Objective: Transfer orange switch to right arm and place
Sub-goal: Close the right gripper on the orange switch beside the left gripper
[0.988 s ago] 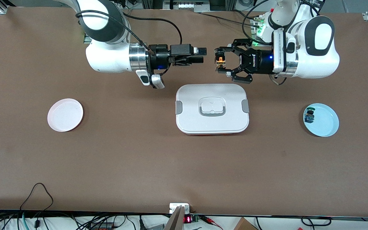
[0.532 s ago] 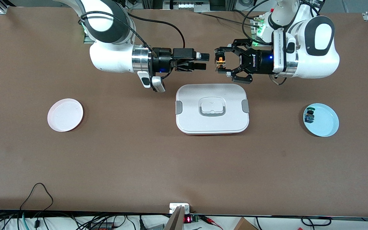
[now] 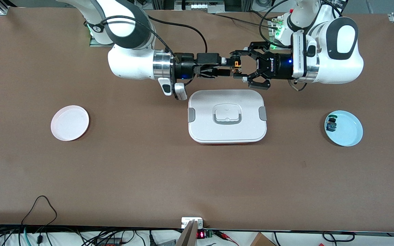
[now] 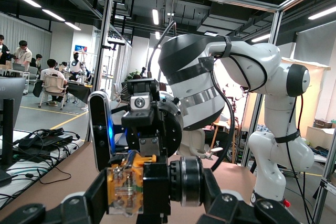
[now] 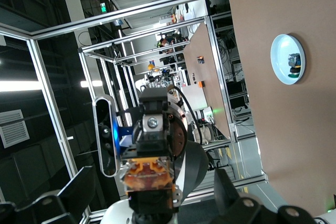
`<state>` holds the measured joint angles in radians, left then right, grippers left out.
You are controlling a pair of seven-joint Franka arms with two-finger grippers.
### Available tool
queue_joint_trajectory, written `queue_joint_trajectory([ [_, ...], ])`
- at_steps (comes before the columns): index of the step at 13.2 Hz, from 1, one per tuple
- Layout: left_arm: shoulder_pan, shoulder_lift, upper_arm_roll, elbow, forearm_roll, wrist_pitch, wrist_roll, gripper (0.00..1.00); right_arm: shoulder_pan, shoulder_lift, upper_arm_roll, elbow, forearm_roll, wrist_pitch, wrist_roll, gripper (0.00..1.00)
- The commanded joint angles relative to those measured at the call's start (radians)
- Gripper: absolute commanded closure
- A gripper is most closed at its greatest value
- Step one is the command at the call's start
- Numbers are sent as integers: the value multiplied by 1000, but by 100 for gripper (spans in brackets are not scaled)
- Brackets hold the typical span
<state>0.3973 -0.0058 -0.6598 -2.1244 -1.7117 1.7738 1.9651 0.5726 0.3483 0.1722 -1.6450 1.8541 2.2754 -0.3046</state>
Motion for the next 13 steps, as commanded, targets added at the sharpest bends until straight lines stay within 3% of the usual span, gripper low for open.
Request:
queue_joint_trajectory([
  [1, 14, -6, -15, -9, -36, 4, 37, 99, 24, 17, 4, 30, 23, 35, -24, 0],
  [8, 14, -5, -15, -9, -34, 4, 55, 98, 15, 12, 4, 30, 27, 36, -22, 2],
  [9, 14, -5, -15, -9, -34, 4, 55, 98, 15, 8, 4, 28, 27, 35, -22, 8],
  [10, 14, -5, -15, -9, -34, 4, 55, 98, 15, 5, 4, 28, 27, 35, -22, 20],
  [11, 14, -5, -15, -9, -34, 4, 55, 98, 18, 3, 3, 28, 22, 36, -28, 34],
  [12, 14, -5, -15, -9, -34, 4, 57, 98, 15, 1, 4, 28, 25, 35, -47, 54],
  [13, 14, -5, -15, -9, -34, 4, 57, 98, 15, 1, 3, 25, 24, 35, -51, 64],
])
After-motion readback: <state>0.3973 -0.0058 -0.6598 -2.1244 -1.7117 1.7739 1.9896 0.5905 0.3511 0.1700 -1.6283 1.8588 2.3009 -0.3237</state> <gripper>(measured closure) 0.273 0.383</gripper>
